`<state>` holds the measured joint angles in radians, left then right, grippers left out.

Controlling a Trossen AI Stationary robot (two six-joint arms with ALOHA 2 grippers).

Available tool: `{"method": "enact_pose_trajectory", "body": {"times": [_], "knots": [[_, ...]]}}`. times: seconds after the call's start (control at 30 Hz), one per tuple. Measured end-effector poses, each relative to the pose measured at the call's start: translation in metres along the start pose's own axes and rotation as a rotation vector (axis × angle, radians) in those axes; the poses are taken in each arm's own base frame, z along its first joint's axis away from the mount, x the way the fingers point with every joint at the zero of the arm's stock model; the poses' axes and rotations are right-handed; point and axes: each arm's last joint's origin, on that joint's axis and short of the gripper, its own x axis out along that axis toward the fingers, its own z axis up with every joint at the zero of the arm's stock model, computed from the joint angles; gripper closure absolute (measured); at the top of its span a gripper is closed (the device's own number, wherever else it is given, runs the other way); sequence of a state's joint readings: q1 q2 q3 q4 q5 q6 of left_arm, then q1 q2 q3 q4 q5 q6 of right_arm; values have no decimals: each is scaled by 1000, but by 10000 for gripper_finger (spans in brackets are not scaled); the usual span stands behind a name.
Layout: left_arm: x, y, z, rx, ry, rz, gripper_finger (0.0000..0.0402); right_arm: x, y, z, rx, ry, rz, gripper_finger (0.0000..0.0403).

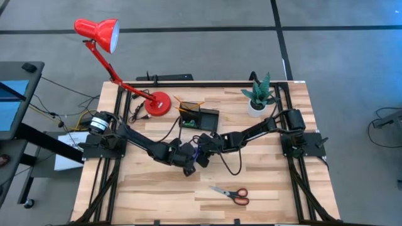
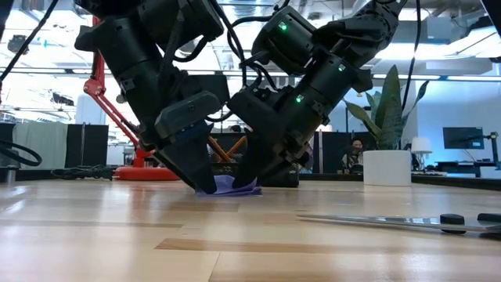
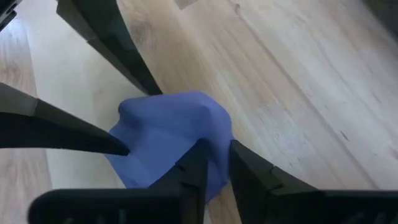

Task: Pick and place office supplies into organizer
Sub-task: Put the violet sticky note into the black desk organizer

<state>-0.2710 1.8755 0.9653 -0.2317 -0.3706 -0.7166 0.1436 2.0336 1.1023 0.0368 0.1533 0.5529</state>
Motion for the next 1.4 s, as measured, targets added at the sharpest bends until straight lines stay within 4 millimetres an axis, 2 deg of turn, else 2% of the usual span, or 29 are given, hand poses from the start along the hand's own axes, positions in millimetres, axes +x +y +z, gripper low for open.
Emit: {"method": "enact_pose_trajectory", "body": {"times": [0.23,0.37,0.47,0.67,0.83,0.93,1.1,1.23,1.4], "knots": [[1,2,7,50,-18,21,303,-2,-1,1,-9,-7,-25,395],[-1,2,12,89,-9,42,325,-2,-1,1,-16,-10,-30,397],[-2,2,17,110,-17,81,336,-11,-1,3,-42,0,-56,393],[-9,3,43,144,-85,168,349,-47,-4,10,-75,8,-204,400],[-21,13,72,152,-144,242,357,-79,-17,16,-94,13,-367,400],[-34,23,91,116,-159,271,362,-101,-26,30,-82,-44,-422,400],[-65,36,108,34,-171,299,365,-120,-45,50,-51,-104,-435,401],[-103,41,103,0,-222,369,365,-121,-63,58,-24,-94,-454,402],[-152,39,94,-29,-322,342,365,-110,-86,69,2,-125,-353,402]]}}
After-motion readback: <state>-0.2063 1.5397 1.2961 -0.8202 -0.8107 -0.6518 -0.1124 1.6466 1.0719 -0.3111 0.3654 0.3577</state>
